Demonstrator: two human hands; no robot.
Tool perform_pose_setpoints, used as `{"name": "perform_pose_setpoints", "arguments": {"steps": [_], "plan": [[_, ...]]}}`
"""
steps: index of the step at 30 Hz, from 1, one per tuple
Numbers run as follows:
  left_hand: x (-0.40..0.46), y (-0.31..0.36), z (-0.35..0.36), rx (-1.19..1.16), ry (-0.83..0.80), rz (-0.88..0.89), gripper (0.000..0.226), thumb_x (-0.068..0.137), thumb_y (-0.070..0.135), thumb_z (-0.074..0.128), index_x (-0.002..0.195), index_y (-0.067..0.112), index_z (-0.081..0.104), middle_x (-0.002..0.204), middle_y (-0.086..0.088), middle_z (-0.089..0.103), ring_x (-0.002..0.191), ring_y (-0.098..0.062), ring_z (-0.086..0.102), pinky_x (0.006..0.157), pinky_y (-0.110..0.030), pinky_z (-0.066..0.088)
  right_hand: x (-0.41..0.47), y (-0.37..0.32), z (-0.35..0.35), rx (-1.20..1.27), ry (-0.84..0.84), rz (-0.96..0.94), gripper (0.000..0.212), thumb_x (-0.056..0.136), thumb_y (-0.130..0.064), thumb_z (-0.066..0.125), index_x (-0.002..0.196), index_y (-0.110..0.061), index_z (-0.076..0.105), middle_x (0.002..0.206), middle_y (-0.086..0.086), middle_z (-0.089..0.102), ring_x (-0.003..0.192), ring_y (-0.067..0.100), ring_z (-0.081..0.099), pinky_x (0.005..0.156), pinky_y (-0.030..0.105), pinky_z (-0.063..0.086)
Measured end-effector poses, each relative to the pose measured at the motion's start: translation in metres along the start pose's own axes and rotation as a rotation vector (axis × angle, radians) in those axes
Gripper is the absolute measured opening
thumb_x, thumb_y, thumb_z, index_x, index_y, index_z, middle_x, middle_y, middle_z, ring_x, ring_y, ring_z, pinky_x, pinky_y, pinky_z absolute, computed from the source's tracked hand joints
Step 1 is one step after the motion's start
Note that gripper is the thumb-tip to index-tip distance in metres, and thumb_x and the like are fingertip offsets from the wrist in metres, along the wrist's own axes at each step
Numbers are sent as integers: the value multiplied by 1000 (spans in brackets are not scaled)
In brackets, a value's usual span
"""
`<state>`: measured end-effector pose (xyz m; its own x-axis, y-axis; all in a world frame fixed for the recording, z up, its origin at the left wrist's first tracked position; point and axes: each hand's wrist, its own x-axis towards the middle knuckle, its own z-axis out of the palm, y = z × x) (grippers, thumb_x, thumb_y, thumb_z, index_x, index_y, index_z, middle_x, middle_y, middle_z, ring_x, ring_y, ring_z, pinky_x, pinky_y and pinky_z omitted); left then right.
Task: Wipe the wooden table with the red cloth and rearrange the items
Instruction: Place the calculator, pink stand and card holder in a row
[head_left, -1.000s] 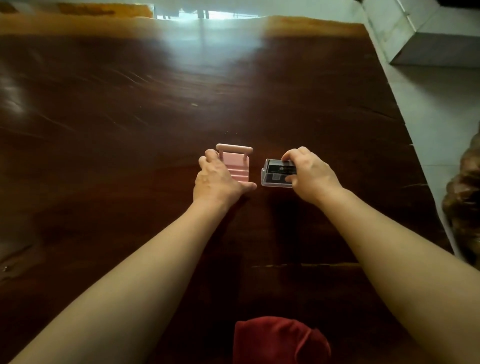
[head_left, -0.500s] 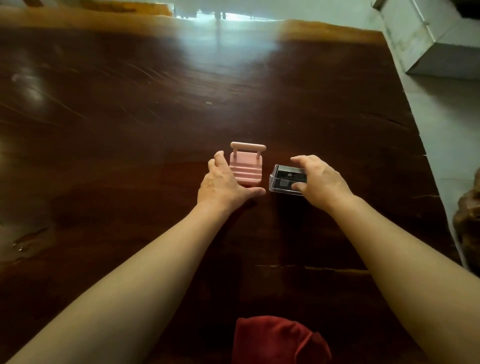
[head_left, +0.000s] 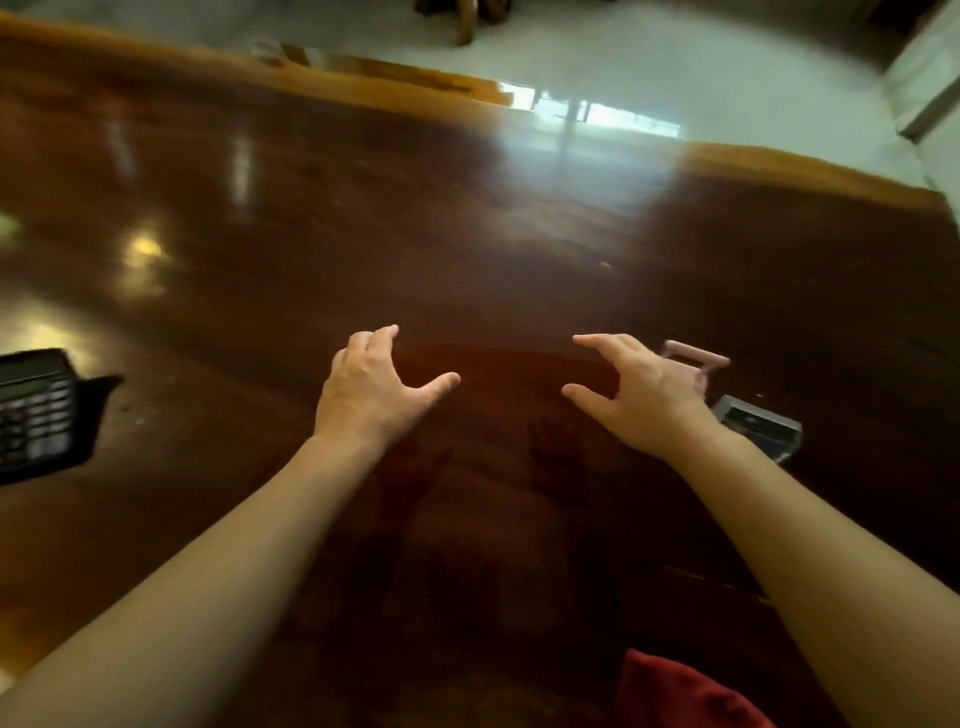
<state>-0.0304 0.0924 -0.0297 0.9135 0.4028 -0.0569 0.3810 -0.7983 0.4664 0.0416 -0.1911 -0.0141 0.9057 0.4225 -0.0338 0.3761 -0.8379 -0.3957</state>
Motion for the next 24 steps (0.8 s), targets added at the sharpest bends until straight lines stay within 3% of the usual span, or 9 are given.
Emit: {"name": "perform_pose_setpoints", "arguments": {"steps": [5,11,14,18,24], "plan": [[9,-111,-68,21,110,-134,100,70,73,70,146,13,42,144,-14,49,134,-34,42,106,-49,41,38,-123,45,97,-116,-116,70,87,-62,63,148,-37,40,144,-10,51,127,13,51,101,34,45],[15,-236,-122,89,220,-351,109,68,74,70,149,11,33,146,-18,45,136,-37,39,107,-51,39,83,-249,109,122,-234,-239,71,86,-64,62,148,-43,35,147,-10,49,120,11,54,95,31,44],[21,-299,-137,61,198,-512,118,65,77,70,153,15,21,151,-18,38,138,-39,36,106,-54,39,99,-299,146,134,-282,-281,72,85,-67,60,148,-46,33,146,-13,48,108,4,51,88,26,42],[26,-359,-147,79,163,-648,129,58,79,73,153,19,10,152,-18,32,138,-40,31,105,-57,39,107,-353,193,177,-372,-343,70,85,-68,59,146,-50,30,148,-17,43,112,-1,46,86,25,42],[37,-402,-143,107,27,-786,144,48,86,72,156,21,2,159,-17,24,142,-39,27,109,-53,35,114,-408,242,171,-441,-401,72,88,-63,60,150,-48,25,157,-12,33,128,14,49,95,35,50]]}}
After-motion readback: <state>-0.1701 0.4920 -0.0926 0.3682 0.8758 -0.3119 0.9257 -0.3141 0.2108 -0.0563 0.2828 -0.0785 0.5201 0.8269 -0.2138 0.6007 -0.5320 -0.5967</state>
